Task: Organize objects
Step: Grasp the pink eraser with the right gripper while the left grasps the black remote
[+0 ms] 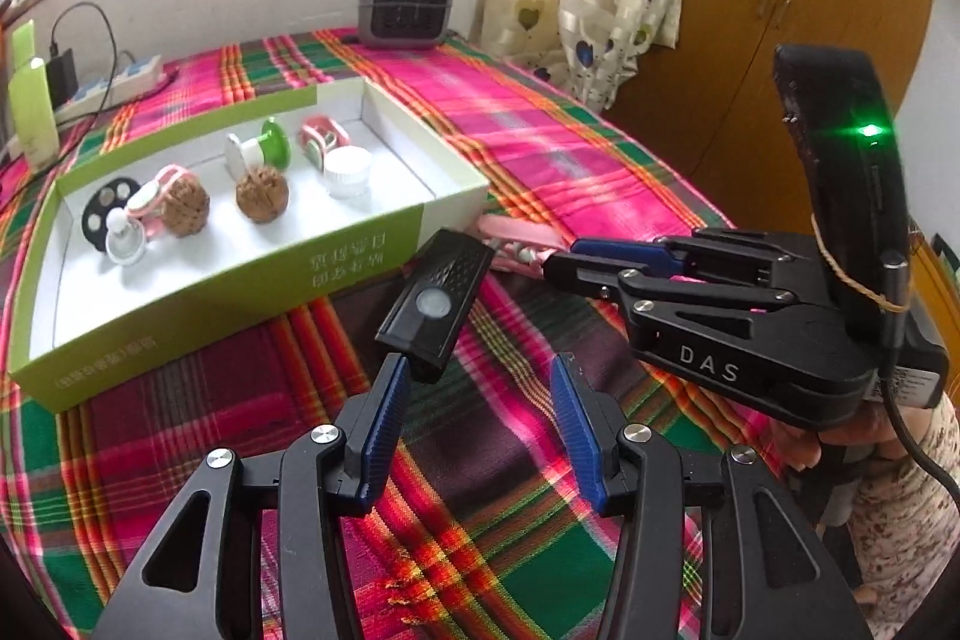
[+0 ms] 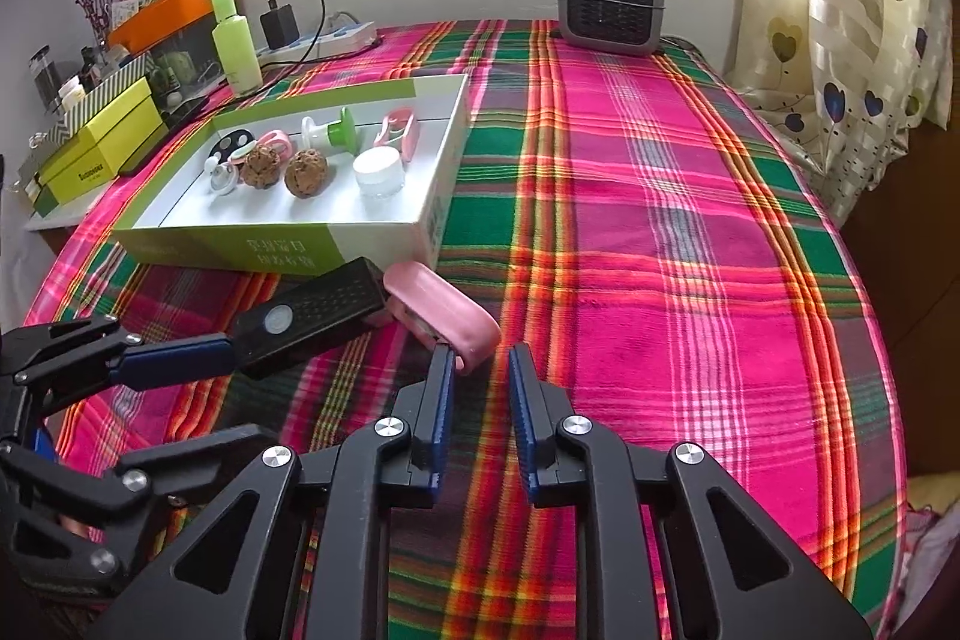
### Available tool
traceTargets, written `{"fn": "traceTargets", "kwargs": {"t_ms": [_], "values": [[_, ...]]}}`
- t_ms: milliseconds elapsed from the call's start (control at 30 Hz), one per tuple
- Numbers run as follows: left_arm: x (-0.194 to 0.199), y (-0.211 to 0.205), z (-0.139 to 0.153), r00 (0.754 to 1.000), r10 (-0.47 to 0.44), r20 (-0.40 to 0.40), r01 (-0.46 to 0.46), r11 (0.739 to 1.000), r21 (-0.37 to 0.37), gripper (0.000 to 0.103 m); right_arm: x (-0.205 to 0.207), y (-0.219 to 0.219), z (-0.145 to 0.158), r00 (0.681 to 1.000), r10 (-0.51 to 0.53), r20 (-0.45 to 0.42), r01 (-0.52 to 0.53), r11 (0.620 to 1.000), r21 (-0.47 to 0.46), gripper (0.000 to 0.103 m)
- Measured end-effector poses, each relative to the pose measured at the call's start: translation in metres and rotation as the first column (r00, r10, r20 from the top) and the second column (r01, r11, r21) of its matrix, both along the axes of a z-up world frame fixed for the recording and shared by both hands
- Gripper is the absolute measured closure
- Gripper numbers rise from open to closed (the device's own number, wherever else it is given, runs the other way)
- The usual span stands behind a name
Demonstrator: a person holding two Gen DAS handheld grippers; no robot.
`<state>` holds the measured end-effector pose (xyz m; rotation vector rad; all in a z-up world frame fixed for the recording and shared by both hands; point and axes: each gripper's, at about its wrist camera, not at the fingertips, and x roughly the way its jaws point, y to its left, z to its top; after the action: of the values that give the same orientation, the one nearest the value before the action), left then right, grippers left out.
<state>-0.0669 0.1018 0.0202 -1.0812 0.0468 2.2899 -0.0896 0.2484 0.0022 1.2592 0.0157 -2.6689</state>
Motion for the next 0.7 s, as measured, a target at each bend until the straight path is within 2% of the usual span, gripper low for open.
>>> {"fn": "traceTargets", "kwargs": {"t_ms": [233,300,367,533,700], "values": [[-0.001,-0.009,0.010,0.995,0.058,-0.076,-0.061,0.997,-0.037,0.056,0.001,0.000,0.003,0.999,0.042,-0.009,-0.042,0.999,-0.003,0.084],[-0.006,-0.008,0.008,0.995,0.061,-0.074,-0.065,0.996,-0.054,0.056,-0.001,-0.001,0.002,0.999,0.041,-0.007,-0.041,0.999,0.017,0.083],[-0.010,-0.007,0.005,0.997,0.053,-0.060,-0.056,0.997,-0.051,0.056,-0.003,-0.002,0.002,0.999,0.044,-0.007,-0.043,0.999,0.032,0.080],[-0.018,-0.001,0.000,0.998,0.045,-0.054,-0.049,0.996,-0.075,0.056,-0.005,-0.007,0.000,0.997,0.080,-0.002,-0.080,0.995,0.061,0.062],[-0.024,0.004,-0.002,0.998,0.037,-0.050,-0.041,0.996,-0.083,0.056,-0.011,-0.009,-0.003,0.995,0.104,0.010,-0.104,0.991,0.082,0.061]]}}
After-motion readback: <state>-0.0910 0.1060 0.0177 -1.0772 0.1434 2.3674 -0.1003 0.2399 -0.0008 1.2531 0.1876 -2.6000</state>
